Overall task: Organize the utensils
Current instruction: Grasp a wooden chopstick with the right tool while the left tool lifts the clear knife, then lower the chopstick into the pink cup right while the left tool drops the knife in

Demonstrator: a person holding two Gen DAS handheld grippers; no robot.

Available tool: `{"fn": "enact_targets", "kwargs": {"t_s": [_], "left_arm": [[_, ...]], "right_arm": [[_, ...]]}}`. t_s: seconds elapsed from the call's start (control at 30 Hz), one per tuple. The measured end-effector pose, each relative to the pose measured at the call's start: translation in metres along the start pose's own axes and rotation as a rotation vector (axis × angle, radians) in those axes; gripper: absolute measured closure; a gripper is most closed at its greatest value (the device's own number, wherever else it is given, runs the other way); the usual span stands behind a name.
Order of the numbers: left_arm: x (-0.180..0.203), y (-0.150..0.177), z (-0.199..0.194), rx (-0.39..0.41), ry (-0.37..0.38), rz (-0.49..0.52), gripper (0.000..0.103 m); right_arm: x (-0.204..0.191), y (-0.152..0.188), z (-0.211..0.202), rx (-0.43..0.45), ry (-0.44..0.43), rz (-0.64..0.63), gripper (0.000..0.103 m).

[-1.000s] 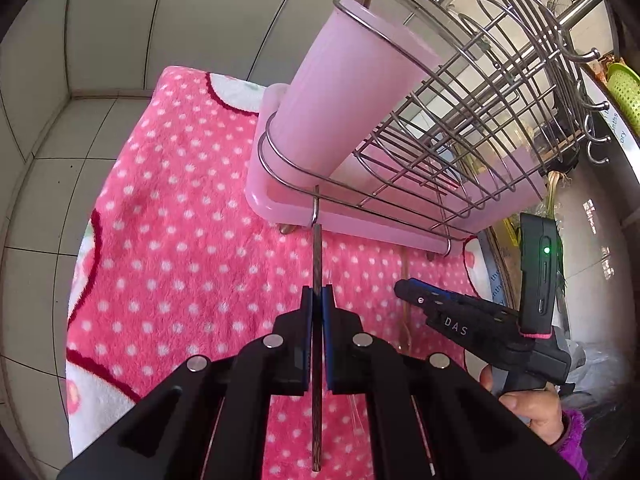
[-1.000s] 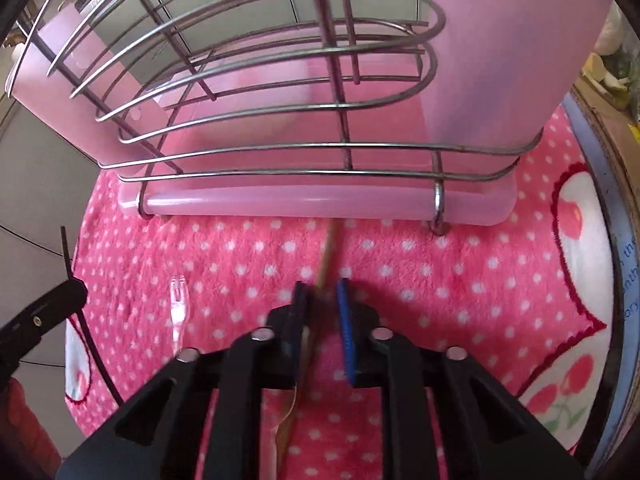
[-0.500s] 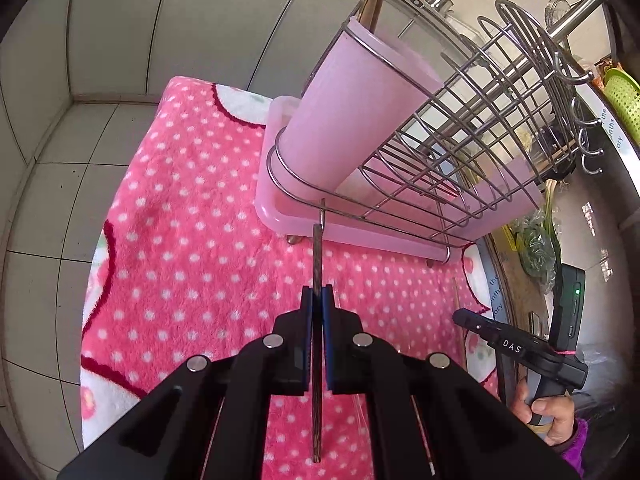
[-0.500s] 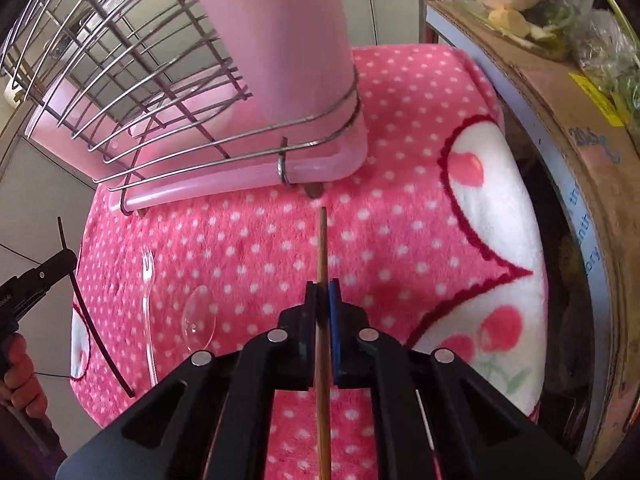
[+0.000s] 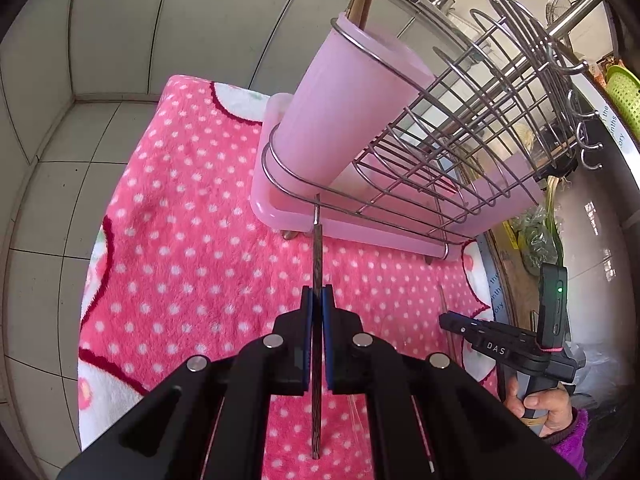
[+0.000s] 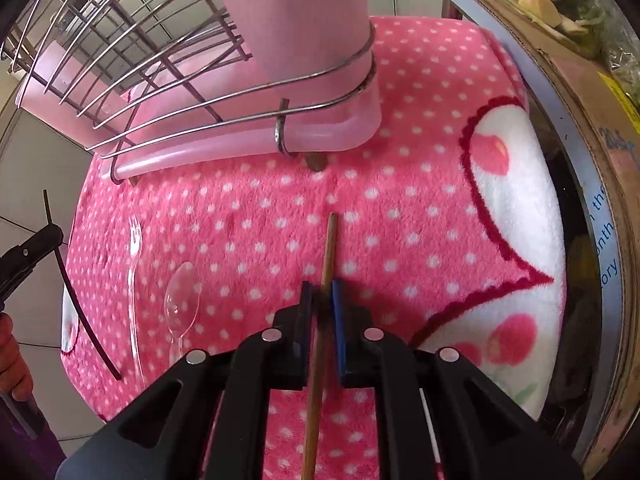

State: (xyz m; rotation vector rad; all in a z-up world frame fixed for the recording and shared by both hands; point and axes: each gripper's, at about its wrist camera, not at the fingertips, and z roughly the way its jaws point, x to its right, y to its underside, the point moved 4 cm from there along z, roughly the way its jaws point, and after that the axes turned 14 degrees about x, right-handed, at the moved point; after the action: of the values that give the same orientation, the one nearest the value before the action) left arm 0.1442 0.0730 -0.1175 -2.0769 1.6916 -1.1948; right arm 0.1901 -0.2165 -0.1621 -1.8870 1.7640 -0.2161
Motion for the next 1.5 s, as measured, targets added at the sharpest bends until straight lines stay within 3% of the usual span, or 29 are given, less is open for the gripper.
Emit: {"fn": "enact_targets", "kwargs": {"t_s": [0.17,0.37,0.63,0.97,1.5], "left_arm": [[0.005,-0.002,-0.015,0.043,-0.009,0.02,0.099],[0.011,-0.008,-0.041,0.125,-0.031,0.038,0.099],[0.028,-0.015,-0.078,0.243,-0.024,0.083,0.099],[0.051,-0.04,-0.129,0.379,0.013,0.103,0.099],[0.081,-0.111,-0.179,0.572,-0.001,0.137,0.099]], "right_arm": [[0.01,0.004,-0.013,0.083,-0.054,0.072,0.097],[0.015,0.005,-0.072,0.272,-0.122,0.108,0.097],[0.015,0.007,-0.144,0.505,-0.12,0.111,0.097],[0.005,-0.024,-0.222,0.75,-0.13,0.063,0.097],[-0.03,-0.104,-0.298,0.948,-0.123,-0.056,0.097]]}}
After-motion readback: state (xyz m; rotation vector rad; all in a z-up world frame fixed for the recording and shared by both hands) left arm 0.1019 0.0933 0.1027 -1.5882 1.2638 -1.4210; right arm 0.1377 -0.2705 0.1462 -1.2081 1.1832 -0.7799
